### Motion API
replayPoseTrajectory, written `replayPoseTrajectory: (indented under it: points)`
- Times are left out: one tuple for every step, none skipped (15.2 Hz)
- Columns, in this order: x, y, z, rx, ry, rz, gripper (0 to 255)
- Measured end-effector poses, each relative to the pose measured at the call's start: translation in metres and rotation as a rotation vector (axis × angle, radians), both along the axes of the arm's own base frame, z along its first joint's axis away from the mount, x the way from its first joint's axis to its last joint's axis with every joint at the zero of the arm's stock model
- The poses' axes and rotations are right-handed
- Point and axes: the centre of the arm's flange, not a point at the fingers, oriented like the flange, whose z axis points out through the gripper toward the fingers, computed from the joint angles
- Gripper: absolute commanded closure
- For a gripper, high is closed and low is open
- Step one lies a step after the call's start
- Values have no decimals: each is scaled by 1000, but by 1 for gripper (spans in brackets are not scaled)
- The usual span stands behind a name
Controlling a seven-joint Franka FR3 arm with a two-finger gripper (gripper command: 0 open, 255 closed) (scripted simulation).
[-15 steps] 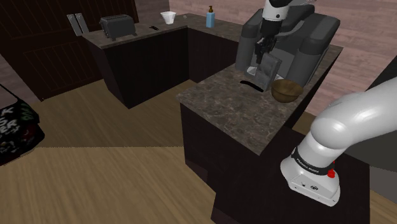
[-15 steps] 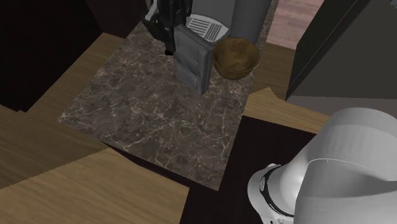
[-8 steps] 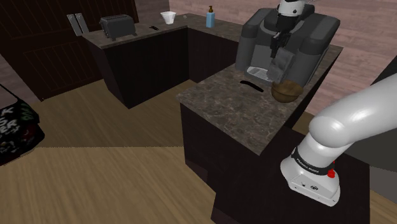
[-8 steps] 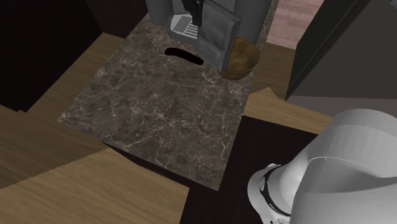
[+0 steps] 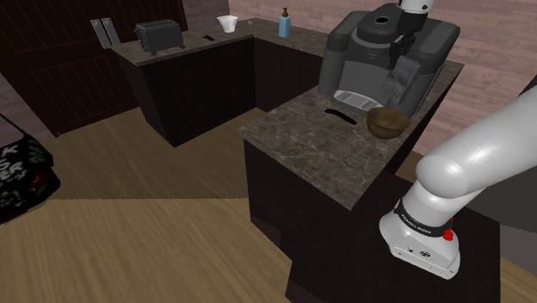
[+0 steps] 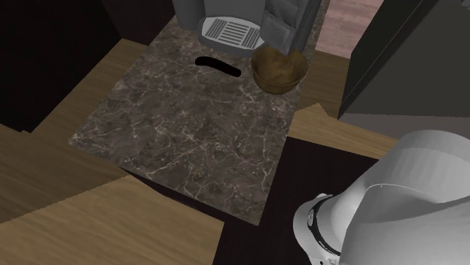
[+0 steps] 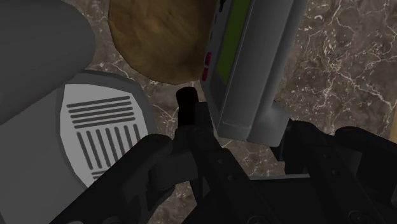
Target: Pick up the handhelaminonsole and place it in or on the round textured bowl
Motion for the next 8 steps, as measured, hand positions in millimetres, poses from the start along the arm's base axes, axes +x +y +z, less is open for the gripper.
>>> replayPoseTrajectory:
  points:
    - [-5,-13,0,0,-1,0,255]
    - [-8,-23,1,0,0,1,255]
    - [-15,-36,5,0,-1,0,255]
    - [-18,-43,3,0,0,1,255]
    - [-19,-45,-1,0,0,2,255]
    - [-18,-48,-5,0,0,2,255]
    - [-18,-48,-10,0,0,3,255]
    - [-19,-49,-14,0,0,3,255]
